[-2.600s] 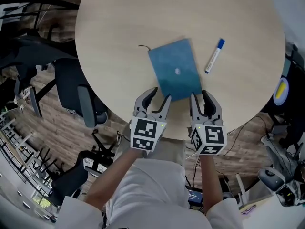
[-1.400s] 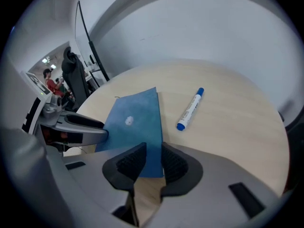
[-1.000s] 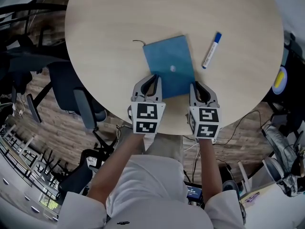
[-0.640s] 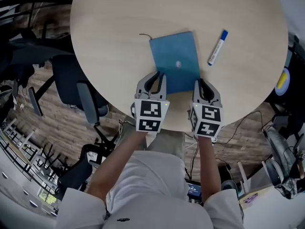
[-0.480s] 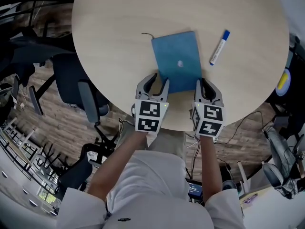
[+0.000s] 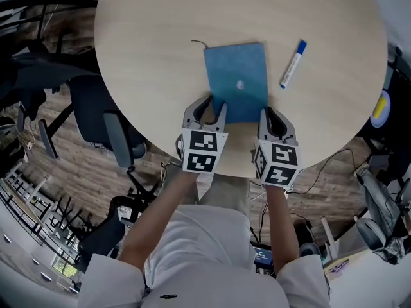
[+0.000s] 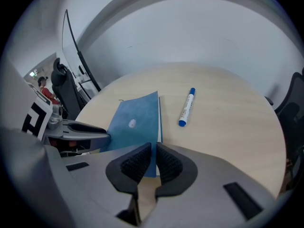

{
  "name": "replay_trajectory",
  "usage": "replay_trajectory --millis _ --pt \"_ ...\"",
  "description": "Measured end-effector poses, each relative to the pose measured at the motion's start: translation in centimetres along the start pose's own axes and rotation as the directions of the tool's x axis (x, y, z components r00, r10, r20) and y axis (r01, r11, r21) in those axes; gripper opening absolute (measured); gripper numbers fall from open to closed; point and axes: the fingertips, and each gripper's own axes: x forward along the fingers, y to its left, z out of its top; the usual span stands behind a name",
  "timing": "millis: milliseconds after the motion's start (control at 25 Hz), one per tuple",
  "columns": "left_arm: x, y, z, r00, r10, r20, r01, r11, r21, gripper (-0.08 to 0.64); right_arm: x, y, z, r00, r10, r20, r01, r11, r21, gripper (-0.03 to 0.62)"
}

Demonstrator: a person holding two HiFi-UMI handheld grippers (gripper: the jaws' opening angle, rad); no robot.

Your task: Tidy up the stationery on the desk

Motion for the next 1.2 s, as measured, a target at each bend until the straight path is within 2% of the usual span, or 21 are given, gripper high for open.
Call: replay_trajectory --millis 360,880,1200 --pt "1.0 1.5 3.7 0.999 0.012 0.047 -0.015 0.998 0.062 0.097 0.2 1.7 0.8 0.999 0.026 0.036 -0.029 0.996 0.08 0.054" --pt "1.8 1.4 4.0 0.998 0.023 0.059 -0.028 0.996 0.086 0.089 0.3 2.0 0.9 0.999 0.021 0.027 -0.023 0.997 0.078 0.052" --pt "2.2 1.6 4.5 0.998 0.012 0.055 -0.018 0.993 0.113 0.087 0.9 2.0 -0.2 0.999 0.035 0.01 -0.036 0.991 0.132 0.052"
